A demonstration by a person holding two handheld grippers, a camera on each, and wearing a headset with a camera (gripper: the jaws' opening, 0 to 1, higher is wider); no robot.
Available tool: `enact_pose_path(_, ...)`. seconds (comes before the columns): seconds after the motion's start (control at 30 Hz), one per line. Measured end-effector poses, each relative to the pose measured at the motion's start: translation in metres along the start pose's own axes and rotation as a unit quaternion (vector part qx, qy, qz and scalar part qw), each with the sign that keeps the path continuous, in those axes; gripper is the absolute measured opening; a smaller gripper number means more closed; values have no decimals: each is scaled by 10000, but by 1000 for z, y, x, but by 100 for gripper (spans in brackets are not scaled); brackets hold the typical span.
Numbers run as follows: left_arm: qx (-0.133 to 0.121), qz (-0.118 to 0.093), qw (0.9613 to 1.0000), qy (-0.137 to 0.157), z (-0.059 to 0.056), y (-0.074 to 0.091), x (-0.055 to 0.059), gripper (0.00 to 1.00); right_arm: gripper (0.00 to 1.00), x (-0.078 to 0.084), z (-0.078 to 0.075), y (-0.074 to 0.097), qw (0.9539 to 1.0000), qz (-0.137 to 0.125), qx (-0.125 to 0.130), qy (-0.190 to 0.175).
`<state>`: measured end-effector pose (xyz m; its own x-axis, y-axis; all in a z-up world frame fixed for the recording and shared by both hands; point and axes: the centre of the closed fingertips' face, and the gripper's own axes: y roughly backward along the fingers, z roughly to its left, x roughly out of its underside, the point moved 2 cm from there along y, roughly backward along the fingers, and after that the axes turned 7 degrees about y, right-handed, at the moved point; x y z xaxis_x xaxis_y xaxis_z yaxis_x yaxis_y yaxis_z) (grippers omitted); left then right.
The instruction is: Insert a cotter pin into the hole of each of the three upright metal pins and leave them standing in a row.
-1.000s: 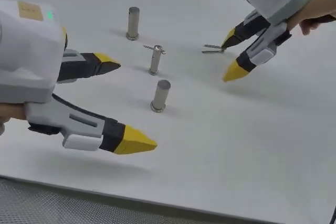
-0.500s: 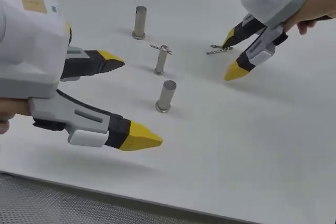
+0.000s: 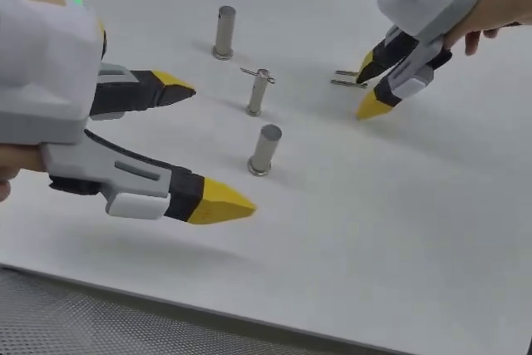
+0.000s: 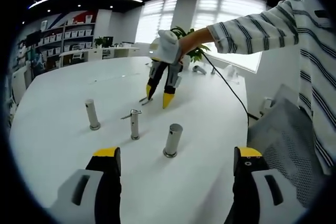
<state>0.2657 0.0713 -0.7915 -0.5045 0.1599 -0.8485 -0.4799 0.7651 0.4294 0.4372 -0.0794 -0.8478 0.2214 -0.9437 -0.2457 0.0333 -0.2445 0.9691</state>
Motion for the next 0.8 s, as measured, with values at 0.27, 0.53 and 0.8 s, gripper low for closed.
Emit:
enact_pose_path(0.27,32,166,9998,-59,1,2,7,86,29,0,-5,-2,9993,180,72,-306)
enact_pose_path(0.53,-12,177,9998,-77,-4,-2,3,85,21,-3,-9,-3,9987,400,76,-302)
enact_pose_path(0.8,-75,210,9997,-83,-2,-2,5,87,5,-3,-16,-4,9970,568,235,-461)
